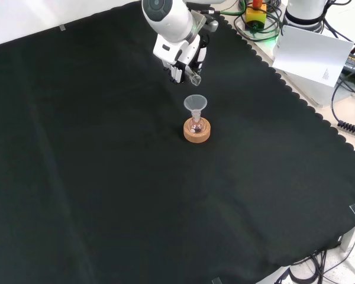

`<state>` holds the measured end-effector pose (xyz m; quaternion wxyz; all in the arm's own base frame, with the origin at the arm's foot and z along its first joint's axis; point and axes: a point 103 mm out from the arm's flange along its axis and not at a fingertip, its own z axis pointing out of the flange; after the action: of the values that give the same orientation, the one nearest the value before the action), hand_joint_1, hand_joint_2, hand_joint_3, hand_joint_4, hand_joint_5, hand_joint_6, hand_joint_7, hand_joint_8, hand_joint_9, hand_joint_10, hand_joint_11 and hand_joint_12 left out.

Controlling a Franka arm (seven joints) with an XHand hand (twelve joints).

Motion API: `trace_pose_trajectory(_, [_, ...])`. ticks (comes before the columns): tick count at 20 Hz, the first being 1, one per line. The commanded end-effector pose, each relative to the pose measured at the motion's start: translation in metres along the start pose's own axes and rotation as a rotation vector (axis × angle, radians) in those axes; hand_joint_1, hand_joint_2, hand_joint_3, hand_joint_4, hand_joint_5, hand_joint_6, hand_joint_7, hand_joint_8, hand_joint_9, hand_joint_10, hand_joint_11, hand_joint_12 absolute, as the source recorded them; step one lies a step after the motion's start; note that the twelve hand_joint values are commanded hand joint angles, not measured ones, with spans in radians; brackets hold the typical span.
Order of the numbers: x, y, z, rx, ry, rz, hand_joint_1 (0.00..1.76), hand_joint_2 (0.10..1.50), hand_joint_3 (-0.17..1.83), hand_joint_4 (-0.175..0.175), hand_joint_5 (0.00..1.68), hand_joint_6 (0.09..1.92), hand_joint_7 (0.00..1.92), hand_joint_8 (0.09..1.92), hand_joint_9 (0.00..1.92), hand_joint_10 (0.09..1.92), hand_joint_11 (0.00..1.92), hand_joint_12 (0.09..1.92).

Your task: Pour the water from the graduated cylinder into the round-bottom flask.

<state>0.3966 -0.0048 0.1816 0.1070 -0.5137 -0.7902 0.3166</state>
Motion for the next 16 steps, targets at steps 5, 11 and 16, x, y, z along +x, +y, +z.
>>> trace_pose_trajectory(5, [0.005,0.006,-0.013,0.093,-0.053,0.063,1.13,1.15,-0.01,-0.147,0.93,1.1,1.21,0.42,1.48,0.09,1.24,0.75])
trace_pose_trajectory(11, [0.008,0.006,-0.018,0.136,-0.063,0.073,1.13,1.15,-0.01,-0.147,0.93,1.1,1.21,0.42,1.48,0.09,1.24,0.75])
trace_pose_trajectory(16, [0.01,0.005,-0.022,0.161,-0.091,0.086,1.13,1.15,-0.01,-0.148,0.93,1.1,1.21,0.42,1.48,0.09,1.23,0.75])
